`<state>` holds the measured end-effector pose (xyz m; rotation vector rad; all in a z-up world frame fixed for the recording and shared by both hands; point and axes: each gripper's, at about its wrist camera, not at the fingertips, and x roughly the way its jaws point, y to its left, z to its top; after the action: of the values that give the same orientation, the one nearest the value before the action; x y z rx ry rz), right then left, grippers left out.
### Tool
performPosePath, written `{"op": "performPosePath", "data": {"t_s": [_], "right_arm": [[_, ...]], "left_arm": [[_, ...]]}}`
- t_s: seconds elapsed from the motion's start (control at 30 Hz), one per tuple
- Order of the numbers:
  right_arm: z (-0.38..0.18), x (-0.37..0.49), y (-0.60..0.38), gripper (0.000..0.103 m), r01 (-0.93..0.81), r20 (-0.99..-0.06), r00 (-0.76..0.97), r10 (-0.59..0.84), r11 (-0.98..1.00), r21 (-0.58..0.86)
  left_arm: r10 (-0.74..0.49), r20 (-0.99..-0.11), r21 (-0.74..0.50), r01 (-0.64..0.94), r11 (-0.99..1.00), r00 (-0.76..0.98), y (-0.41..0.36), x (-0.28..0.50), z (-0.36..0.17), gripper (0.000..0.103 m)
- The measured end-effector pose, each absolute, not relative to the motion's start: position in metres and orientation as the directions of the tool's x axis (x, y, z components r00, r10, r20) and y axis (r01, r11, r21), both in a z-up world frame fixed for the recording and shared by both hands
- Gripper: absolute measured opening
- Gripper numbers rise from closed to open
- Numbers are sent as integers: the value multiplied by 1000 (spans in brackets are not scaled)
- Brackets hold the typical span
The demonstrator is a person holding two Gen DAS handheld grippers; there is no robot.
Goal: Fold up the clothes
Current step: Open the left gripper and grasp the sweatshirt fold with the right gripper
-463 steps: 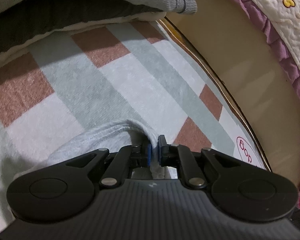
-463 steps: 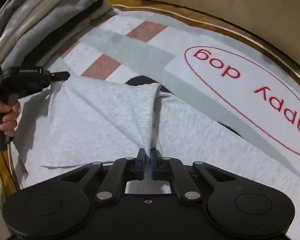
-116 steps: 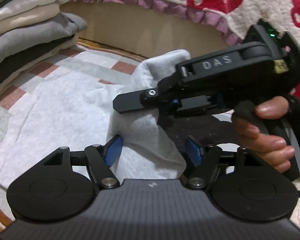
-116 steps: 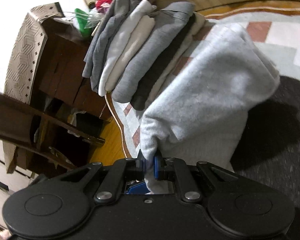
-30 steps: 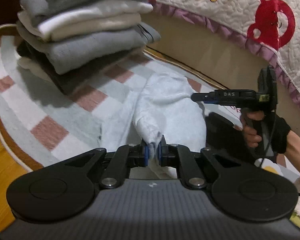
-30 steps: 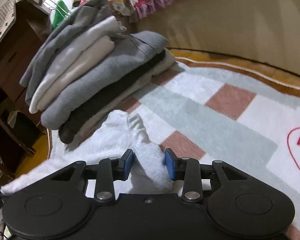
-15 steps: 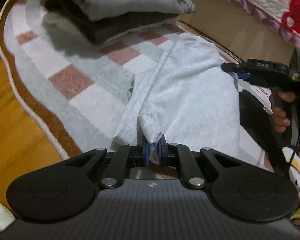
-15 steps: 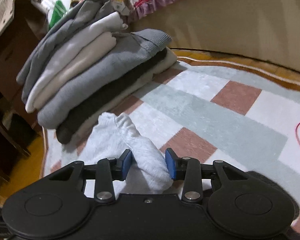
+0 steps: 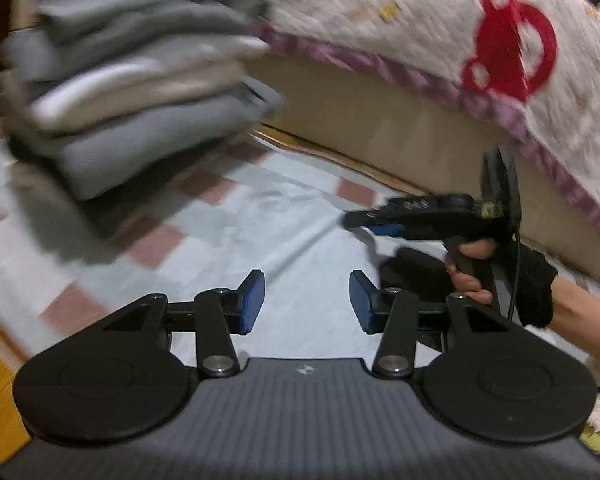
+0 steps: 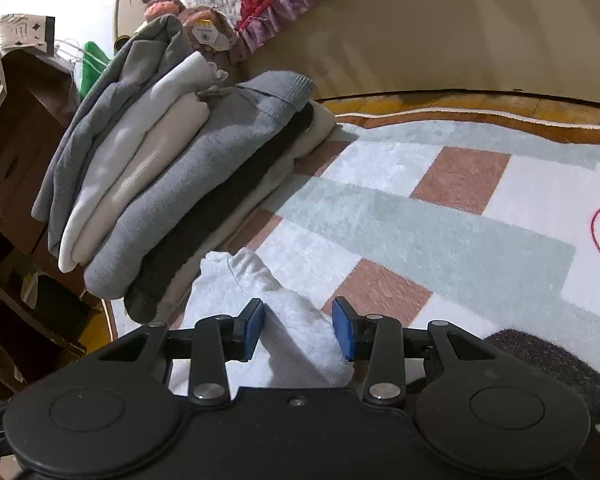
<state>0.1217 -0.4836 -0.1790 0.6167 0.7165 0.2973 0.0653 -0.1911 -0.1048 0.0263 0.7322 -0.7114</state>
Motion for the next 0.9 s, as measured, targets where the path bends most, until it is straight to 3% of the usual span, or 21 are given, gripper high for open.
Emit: {"op": "performPosePath", "data": {"t_s": [0.1, 0.23, 0.53, 0.73, 0.83, 0.9], "right_arm": [[-187, 123, -486, 44, -32, -514, 715, 475, 755, 655], [-192, 123, -491, 44, -29, -493, 713, 499, 723, 690], [-200, 127, -498, 44, -2, -478, 699, 532, 670, 743], [-192, 125, -516, 48, 56, -467, 704, 535, 613, 788], [-197, 124, -532, 50, 85, -425, 701, 573, 525, 847], [-202, 124, -536, 50, 101, -408, 691, 597, 479, 872]], "left_arm": [[-451, -725, -117, 552, 825, 520, -233, 98, -128, 42], [-441, -737, -154, 509, 847, 512, -257, 136, -152, 41], [-318, -748, 23, 501, 865, 583, -293, 196, -160, 37], [-252, -793, -4, 409, 912, 554, -283, 218, -169, 36], [-172, -792, 57, 352, 934, 586, -270, 220, -163, 25], [-221, -763, -17, 323, 946, 608, -251, 210, -149, 25]]}}
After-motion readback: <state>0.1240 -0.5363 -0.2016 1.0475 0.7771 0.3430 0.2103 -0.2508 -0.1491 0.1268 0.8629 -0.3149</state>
